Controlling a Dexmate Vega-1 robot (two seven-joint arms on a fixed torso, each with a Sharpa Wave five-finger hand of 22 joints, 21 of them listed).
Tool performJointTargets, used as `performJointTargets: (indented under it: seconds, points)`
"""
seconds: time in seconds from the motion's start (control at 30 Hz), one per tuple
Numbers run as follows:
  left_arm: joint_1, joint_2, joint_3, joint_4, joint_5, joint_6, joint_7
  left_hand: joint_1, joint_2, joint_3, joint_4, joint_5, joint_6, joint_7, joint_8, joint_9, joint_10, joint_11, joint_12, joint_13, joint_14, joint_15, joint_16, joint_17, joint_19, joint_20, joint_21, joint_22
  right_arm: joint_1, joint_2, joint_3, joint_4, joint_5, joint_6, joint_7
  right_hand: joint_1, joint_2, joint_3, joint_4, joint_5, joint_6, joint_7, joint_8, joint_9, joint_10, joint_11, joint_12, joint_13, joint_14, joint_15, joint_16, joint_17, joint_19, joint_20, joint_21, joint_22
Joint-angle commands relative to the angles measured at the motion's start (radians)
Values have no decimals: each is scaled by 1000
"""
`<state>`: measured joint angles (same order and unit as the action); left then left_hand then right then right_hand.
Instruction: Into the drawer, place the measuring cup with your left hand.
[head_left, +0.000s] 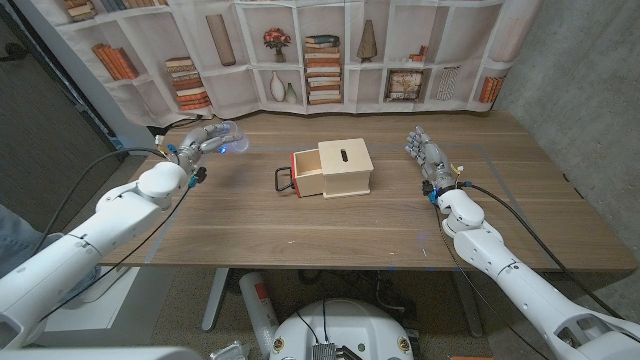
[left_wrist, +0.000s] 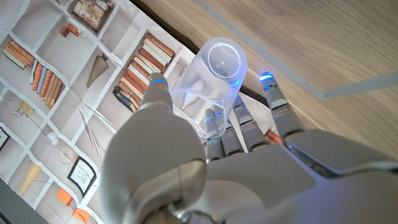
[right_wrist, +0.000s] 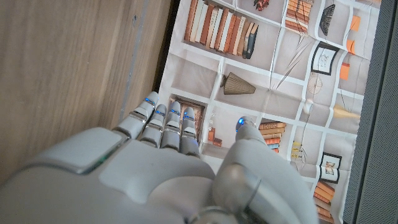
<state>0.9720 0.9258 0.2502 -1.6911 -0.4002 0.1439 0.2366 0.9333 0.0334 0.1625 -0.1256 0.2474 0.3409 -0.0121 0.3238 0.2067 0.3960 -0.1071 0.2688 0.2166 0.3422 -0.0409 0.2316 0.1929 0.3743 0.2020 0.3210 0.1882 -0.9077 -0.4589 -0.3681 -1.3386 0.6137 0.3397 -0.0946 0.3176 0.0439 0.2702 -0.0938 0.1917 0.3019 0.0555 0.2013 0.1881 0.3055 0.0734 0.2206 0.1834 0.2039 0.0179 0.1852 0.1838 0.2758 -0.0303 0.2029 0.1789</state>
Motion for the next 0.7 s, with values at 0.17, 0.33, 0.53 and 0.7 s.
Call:
performJointTargets:
  seconds: [0.17,0.33,0.53,0.7]
  points:
    - [7,28,-9,-46,11,-12,-29,2,12,0,9,-4,11,-6,-4,4,10,-3,-5,1,2,-17,-4,5,1,-4,-6,3,-18,-8,10,-11,6,9,-3,5,4,5,-6,3,8,4,-2,4,8,2,-2,4,4,-1,3,1,5,1,-1,6]
    - [2,31,-8,-53,11,-11,-42,1,12,-1,10,-7,11,-7,-5,4,13,-3,-6,2,2,-18,-5,5,-3,-6,-8,3,-25,-12,14,-20,6,9,-8,5,5,5,-7,4,9,3,-2,4,7,1,-3,4,4,-1,3,1,5,1,0,6]
    - [-5,33,-3,-60,16,-19,-59,1,13,0,10,-9,17,-8,-4,4,15,-3,-7,2,4,-21,-6,5,-4,-6,-10,3,-31,-13,17,-26,7,11,-12,6,5,5,-7,4,9,3,-2,4,8,2,-2,4,4,-1,3,1,5,1,0,6]
    - [-13,36,4,-68,20,-23,-78,1,14,0,11,-11,20,-7,-4,4,18,-1,-8,2,5,-21,-6,5,-5,-8,-11,3,-34,-15,18,-29,4,12,-15,6,5,5,-8,4,9,3,-2,4,9,3,-2,4,4,-1,3,1,5,1,0,6]
